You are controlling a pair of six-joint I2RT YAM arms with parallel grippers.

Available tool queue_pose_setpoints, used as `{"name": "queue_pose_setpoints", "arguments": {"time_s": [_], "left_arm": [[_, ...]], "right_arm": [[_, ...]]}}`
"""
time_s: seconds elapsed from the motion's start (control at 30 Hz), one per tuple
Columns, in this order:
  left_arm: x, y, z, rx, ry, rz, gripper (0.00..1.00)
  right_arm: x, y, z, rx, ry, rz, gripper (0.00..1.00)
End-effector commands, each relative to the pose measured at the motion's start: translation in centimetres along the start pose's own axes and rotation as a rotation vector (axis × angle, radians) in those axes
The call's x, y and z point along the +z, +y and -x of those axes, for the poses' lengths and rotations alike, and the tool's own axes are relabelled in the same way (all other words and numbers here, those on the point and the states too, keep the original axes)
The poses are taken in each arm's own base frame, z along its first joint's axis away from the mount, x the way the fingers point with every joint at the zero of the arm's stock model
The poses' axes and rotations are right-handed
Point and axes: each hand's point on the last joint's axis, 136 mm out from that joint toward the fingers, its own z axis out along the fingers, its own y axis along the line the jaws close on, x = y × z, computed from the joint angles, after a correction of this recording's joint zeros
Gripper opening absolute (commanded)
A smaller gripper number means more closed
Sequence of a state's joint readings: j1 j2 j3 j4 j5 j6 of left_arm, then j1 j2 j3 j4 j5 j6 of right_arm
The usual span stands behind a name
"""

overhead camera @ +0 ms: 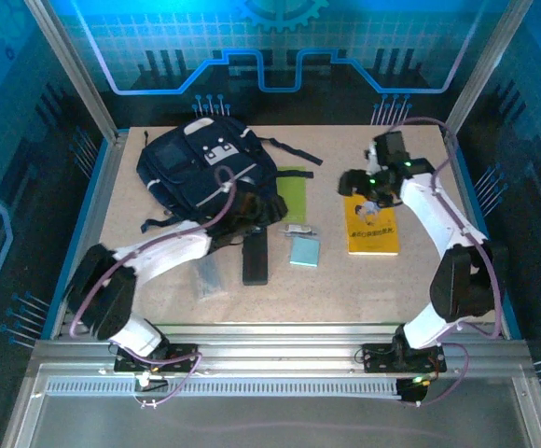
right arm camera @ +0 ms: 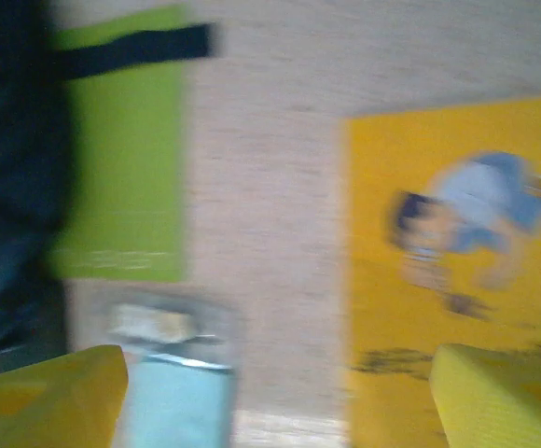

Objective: Pack books, pencil case, and school supplies into a backpack

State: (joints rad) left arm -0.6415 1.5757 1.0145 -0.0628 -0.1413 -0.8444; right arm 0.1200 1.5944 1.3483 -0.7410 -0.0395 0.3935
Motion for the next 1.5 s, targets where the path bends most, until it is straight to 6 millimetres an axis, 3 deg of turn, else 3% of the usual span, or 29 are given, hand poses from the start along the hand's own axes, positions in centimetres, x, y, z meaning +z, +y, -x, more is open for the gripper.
{"name": "queue_pose_setpoints", "arguments": {"time_s": [0.0, 0.23, 0.37, 0.57, 0.73, 0.9, 1.13, 1.3, 1.47], "left_arm": [[2.3, -5.5, -2.0, -0.020, 0.040, -0.113, 0.99], [8.5, -11.8, -7.4, 0.010, 0.188, -0.207, 0.95], [11.4, -13.7, -8.8, 0.034, 0.236, -0.224, 0.93], [15.5, -13.4, -10.1, 0.054, 0.274, -0.171, 0.89], [17.2, -12.3, -11.0, 0.050, 0.301, -0.141, 0.83], [18.2, -10.9, -11.3, 0.048, 0.309, -0.103, 0.74], [18.7, -9.4, -11.0, 0.049, 0.315, -0.073, 0.56], [18.7, -9.0, -11.2, 0.042, 0.320, -0.066, 0.55], [18.5, -9.1, -11.1, 0.040, 0.319, -0.070, 0.55]], "right_arm": [[0.6, -6.0, -2.1, 0.037, 0.053, -0.116, 0.86], [2.9, -12.6, -3.0, 0.234, 0.005, -0.116, 0.89], [4.9, -13.1, -3.3, 0.276, 0.010, -0.045, 0.89], [7.8, -12.2, -4.9, 0.321, 0.088, 0.047, 0.89], [8.8, -11.2, -6.0, 0.324, 0.120, 0.087, 0.88], [8.0, -8.4, -6.4, 0.322, 0.131, 0.201, 0.84], [5.3, -5.5, -6.6, 0.265, 0.108, 0.214, 0.78], [4.6, -3.8, -5.9, 0.252, 0.093, 0.276, 0.67], [5.7, -4.1, -6.4, 0.266, 0.122, 0.252, 0.39]]}}
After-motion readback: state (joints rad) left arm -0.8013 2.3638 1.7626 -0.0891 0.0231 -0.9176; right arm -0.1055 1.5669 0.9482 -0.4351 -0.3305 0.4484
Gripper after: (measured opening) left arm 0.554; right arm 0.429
